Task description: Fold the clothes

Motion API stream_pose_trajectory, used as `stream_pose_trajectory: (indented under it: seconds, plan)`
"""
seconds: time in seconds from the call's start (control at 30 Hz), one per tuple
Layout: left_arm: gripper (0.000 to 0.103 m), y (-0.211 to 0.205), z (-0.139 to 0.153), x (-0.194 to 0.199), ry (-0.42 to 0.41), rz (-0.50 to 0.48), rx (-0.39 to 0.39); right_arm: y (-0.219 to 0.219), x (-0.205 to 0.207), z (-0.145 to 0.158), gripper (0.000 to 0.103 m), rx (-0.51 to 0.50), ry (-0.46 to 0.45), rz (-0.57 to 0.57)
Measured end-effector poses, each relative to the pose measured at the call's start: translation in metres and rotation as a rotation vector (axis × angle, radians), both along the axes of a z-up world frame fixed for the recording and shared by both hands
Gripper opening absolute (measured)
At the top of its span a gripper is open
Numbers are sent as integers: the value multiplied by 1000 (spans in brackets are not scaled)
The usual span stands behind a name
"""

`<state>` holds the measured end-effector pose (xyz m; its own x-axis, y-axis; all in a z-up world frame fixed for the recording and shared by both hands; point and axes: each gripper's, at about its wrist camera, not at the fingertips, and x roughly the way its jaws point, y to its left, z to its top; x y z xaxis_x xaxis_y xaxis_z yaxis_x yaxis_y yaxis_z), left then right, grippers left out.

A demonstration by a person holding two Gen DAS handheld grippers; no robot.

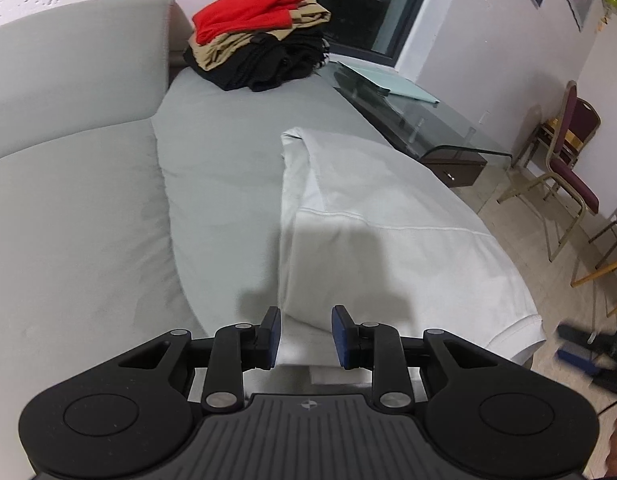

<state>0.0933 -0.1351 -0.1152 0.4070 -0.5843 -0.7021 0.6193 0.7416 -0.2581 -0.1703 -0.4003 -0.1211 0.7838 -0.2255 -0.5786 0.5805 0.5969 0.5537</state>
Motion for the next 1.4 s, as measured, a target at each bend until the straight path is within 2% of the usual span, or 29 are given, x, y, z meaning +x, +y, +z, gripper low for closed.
stream_pose_trajectory:
  seconds: [0.03, 0.07, 0.17, 0.23, 0.27, 0.33, 0.37, 0.47, 0.6, 0.67, 0.77, 0.9, 1.0, 1.03, 1.13, 1.2, 1.23, 1.3, 1.37, 1.4]
  plan:
    - [25, -6, 0, 1, -7, -6, 0, -2, 0, 6, 40, -49, -14, -21]
    - [24, -13, 0, 2, -20, -17, 1, -5, 5, 10, 24, -69, -30, -21]
    - [21, -42, 2, 3, -84, -56, 19, -12, 37, 14, 23, -71, -69, 34]
    - [20, -60, 2, 3, -130, -79, 32, -3, 62, 15, 23, -133, -54, 120]
    - [20, -69, 1, 2, -152, -90, 39, 4, 76, 13, 23, -187, -34, 157]
    - [20, -84, -8, 4, -169, -110, 82, 26, 108, 8, 23, -373, 68, 235]
    - [22, -93, -17, 8, -153, -114, 131, 35, 120, 0, 23, -450, 155, 248]
    - [28, -82, -14, 12, -131, -93, 126, 32, 117, -22, 23, -462, 223, 212]
    - [27, -64, -6, 16, -106, -64, 103, 20, 95, 0, 23, -396, 222, 180]
    - [23, -55, -3, 18, -94, -49, 92, 15, 85, 12, 25, -371, 181, 170]
    - [24, -53, 2, 22, -96, -32, 84, 9, 84, 22, 26, -363, 113, 158]
    - [28, -93, -2, 34, -155, -59, 133, 6, 132, 14, 26, -333, 130, 177]
    - [32, -108, -15, 46, -109, -49, 223, 4, 163, 3, 26, -278, 181, 211]
    - [34, -111, -19, 48, -91, -40, 250, 3, 171, -2, 26, -263, 227, 211]
    - [34, -100, -7, 39, -63, -41, 317, 9, 160, 3, 34, -254, 283, 223]
    - [42, -90, 2, 27, -63, -26, 359, 11, 146, 11, 65, -219, 319, 255]
    - [46, -85, 6, 21, -65, -12, 377, 13, 139, 15, 72, -201, 336, 270]
    - [51, -76, 15, 8, -54, 2, 393, 17, 120, 25, 77, -176, 331, 298]
    - [63, -68, 26, -5, -44, 5, 392, 21, 107, 36, 79, -152, 328, 301]
    - [65, -65, 33, -12, -42, 3, 386, 24, 101, 42, 80, -140, 326, 302]
